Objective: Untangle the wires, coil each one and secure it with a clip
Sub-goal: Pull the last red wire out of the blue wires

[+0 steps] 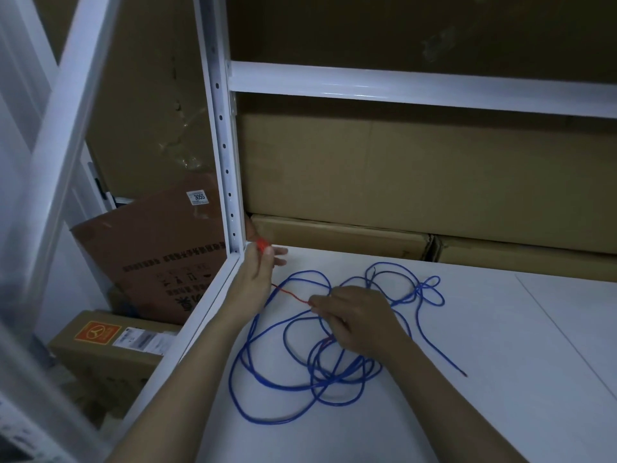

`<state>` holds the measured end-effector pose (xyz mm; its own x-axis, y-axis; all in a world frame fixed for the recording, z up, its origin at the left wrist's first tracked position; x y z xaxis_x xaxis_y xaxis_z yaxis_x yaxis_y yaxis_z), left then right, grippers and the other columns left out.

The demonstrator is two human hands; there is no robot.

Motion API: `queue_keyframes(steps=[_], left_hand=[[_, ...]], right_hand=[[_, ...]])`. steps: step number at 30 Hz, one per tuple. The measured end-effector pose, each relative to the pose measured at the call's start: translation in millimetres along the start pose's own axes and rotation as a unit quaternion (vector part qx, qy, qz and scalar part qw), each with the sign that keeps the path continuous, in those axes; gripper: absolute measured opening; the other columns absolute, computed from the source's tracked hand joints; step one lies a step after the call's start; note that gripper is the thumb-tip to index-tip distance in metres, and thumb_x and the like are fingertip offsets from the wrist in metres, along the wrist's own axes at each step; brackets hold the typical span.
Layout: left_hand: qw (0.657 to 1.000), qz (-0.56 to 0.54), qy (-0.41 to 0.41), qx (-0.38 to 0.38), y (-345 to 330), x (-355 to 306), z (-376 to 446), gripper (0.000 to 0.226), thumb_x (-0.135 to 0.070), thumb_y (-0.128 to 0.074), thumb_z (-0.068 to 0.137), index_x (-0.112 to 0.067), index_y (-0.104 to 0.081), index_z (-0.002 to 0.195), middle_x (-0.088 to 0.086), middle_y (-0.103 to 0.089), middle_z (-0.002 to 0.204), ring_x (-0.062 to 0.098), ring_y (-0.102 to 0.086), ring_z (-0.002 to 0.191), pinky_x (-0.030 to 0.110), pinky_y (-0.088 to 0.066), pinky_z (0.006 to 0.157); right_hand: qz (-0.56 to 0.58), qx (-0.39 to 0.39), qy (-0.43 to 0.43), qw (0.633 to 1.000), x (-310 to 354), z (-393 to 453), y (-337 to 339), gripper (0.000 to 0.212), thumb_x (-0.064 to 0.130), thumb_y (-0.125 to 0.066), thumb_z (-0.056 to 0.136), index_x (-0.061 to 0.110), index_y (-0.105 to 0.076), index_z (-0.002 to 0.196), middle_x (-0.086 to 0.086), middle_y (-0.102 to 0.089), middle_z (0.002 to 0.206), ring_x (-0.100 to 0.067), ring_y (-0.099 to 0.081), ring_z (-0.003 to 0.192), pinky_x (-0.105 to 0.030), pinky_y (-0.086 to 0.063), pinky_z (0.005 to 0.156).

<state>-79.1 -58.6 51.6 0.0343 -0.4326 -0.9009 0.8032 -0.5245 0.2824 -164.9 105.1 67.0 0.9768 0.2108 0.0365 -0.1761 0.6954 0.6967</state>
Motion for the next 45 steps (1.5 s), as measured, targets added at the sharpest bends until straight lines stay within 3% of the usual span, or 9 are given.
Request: queue_keyframes(steps=[6,12,17,22,25,31,38,41,45], left_hand=[[0.982,0.059,0.008,0.177,-29.8,0.9,-22.6,0.063,-0.067,-0.023,0.093,-0.017,-0.062,0.091,-0.002,-0.068,0.083,0.012,-0.063,0.079,0.035,-0.047,0.091],[0.976,-0.045,0.022,0.211,-44.7,-29.0,-35.7,0.042,-0.024,-0.027,0.105,-0.005,-0.059,0.086,-0.006,-0.054,0.052,0.005,-0.046,0.051,0.024,-0.038,0.064],[0.963,-0.19,0.028,0.187,-39.2,-52.9,-34.0,0.049,-0.015,-0.026,0.105,-0.013,-0.06,0.069,0.004,-0.042,0.049,0.012,-0.039,0.05,0.018,-0.038,0.062],[0.932,-0.328,0.043,0.151,-37.4,-54.7,-28.4,0.035,-0.01,-0.024,0.102,-0.001,-0.056,0.088,0.004,-0.051,0.055,0.012,-0.046,0.053,0.018,-0.042,0.061],[0.923,-0.37,0.06,0.083,-35.6,-48.4,-18.1,0.029,-0.002,-0.025,0.101,-0.002,-0.054,0.098,0.002,-0.064,0.067,0.012,-0.059,0.061,0.021,-0.049,0.066],[0.994,-0.101,-0.041,0.0,-29.2,-33.3,-6.1,0.024,-0.008,-0.024,0.105,-0.021,-0.045,0.104,0.005,-0.063,0.106,0.008,-0.063,0.09,0.016,-0.046,0.084],[0.988,0.114,-0.029,0.097,-38.5,-7.5,-10.2,0.018,-0.025,-0.029,0.104,-0.021,-0.046,0.104,-0.013,-0.06,0.093,0.006,-0.059,0.082,0.019,-0.047,0.072],[0.982,0.126,-0.004,0.141,-45.1,-10.5,-21.0,0.029,-0.038,-0.029,0.102,-0.022,-0.049,0.09,-0.002,-0.06,0.081,0.01,-0.055,0.073,0.033,-0.047,0.077],[0.979,0.09,0.032,0.178,-62.2,-20.7,-41.9,0.047,-0.049,-0.021,0.1,-0.021,-0.056,0.086,-0.005,-0.058,0.074,0.004,-0.051,0.067,0.025,-0.041,0.073]], right_hand=[[-0.071,-0.072,-0.039,0.994,-17.6,11.4,31.5,0.017,0.021,-0.058,0.09,0.015,-0.074,0.093,0.001,-0.057,0.062,-0.015,-0.052,0.054,-0.023,-0.037,0.046],[0.008,-0.13,-0.204,0.97,-50.7,16.7,44.1,0.022,0.035,-0.058,0.09,0.02,-0.075,0.088,0.008,-0.057,0.066,-0.007,-0.047,0.062,-0.016,-0.034,0.059],[0.122,-0.046,-0.32,0.938,-65.5,8.9,17.9,0.015,0.029,-0.061,0.093,0.025,-0.075,0.095,0.009,-0.066,0.082,-0.005,-0.053,0.075,-0.006,-0.035,0.067],[0.197,0.068,-0.34,0.917,-45.9,9.1,-15.4,0.026,0.033,-0.05,0.098,0.025,-0.071,0.109,0.026,-0.056,0.074,0.006,-0.053,0.069,-0.017,-0.039,0.067],[0.216,0.125,-0.328,0.911,-30.7,7.0,-30.8,0.029,0.03,-0.043,0.101,0.022,-0.066,0.117,0.014,-0.058,0.068,0.003,-0.051,0.056,-0.014,-0.037,0.057],[0.198,0.229,-0.277,0.912,-7.5,0.3,-46.8,0.028,0.022,-0.036,0.104,0.013,-0.061,0.113,0.001,-0.061,0.074,0.0,-0.049,0.053,-0.013,-0.037,0.055],[0.046,0.257,-0.158,0.952,0.3,5.4,-24.5,0.027,0.023,-0.038,0.103,0.013,-0.062,0.11,-0.006,-0.066,0.097,-0.022,-0.058,0.085,-0.034,-0.042,0.071],[0.025,0.193,-0.124,0.973,-6.1,9.6,-8.8,0.031,0.025,-0.039,0.102,0.011,-0.066,0.108,-0.008,-0.065,0.096,-0.023,-0.057,0.087,-0.037,-0.044,0.071],[0.098,0.039,-0.156,0.982,-25.8,13.4,11.8,0.035,0.032,-0.041,0.095,0.012,-0.07,0.09,0.003,-0.059,0.078,0.0,-0.044,0.074,-0.011,-0.034,0.069]])
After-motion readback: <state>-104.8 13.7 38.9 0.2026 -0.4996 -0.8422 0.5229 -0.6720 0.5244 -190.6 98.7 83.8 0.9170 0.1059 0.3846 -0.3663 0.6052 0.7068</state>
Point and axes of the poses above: each hand's wrist, its own z-axis towards the middle knuckle, its own y-axis out of the back of the hand, x = y × z, the point moved 7 cm from there along z, towards the middle knuckle
